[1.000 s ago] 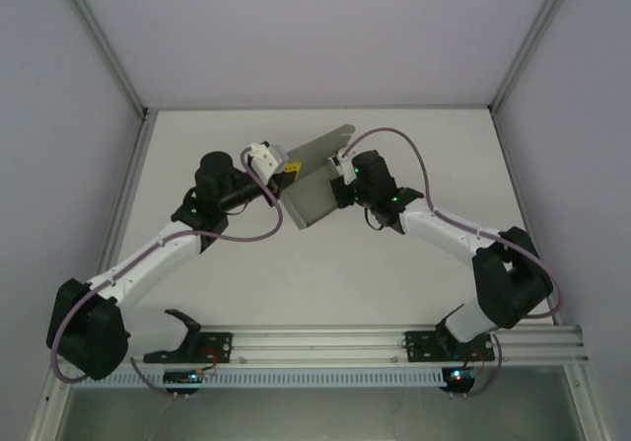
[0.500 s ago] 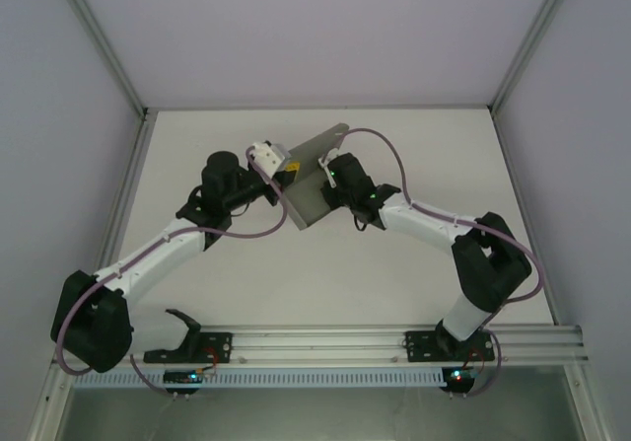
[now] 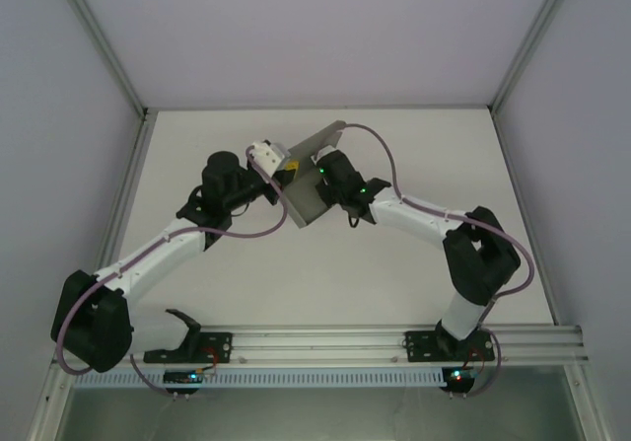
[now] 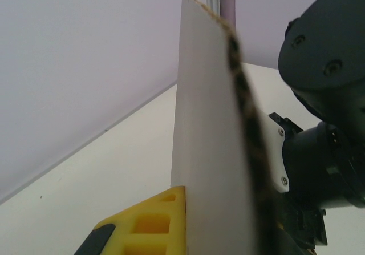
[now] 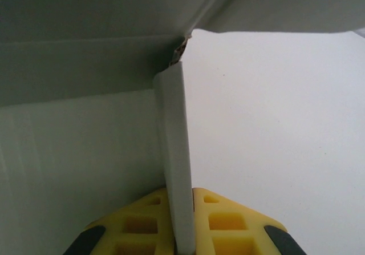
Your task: Assemble paper box
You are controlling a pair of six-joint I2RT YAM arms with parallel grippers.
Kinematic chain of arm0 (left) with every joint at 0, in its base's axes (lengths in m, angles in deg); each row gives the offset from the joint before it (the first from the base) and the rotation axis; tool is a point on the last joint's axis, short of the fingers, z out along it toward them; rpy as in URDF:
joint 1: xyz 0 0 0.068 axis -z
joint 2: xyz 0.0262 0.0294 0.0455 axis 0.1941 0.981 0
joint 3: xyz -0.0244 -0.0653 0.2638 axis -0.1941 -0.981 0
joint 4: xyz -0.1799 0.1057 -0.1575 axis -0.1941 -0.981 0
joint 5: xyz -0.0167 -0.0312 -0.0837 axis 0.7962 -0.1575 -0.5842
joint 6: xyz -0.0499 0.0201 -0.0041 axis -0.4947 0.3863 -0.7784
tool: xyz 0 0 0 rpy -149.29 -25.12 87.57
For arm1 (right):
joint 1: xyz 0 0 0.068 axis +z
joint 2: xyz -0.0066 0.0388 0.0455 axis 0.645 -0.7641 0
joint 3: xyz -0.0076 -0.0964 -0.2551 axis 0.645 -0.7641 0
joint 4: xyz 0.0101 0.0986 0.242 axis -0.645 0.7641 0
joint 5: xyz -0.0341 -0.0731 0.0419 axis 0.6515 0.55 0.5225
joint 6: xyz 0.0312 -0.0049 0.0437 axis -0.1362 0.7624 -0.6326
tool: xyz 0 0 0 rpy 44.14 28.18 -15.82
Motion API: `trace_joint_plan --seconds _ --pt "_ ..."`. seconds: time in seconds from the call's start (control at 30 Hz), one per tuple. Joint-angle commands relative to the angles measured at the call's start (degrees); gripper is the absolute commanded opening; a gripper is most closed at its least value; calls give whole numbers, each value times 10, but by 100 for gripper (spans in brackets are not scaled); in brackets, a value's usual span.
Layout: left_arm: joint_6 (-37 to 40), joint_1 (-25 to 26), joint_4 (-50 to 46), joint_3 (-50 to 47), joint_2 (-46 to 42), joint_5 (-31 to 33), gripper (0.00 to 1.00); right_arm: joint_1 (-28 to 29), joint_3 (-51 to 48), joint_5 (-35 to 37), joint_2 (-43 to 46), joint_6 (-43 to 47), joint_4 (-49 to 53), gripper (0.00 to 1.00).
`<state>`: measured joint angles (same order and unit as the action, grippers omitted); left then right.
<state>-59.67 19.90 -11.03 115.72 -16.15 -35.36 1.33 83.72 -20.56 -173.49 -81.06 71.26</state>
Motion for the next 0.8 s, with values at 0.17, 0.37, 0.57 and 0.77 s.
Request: trace_joint_plan --seconds 0.17,0.37,0.57,0.77 --pt "-34 9 35 24 -39 -49 0 -34 -63 240 -22 29 4 3" --pt "-44 9 48 21 -40 -51 0 -29 -43 289 -50 32 35 11" --pt "-48 10 47 27 -35 -48 0 -25 -13 326 -83 24 69 8" --pt "-43 9 44 28 -30 -44 0 -34 -38 223 -41 1 44 7"
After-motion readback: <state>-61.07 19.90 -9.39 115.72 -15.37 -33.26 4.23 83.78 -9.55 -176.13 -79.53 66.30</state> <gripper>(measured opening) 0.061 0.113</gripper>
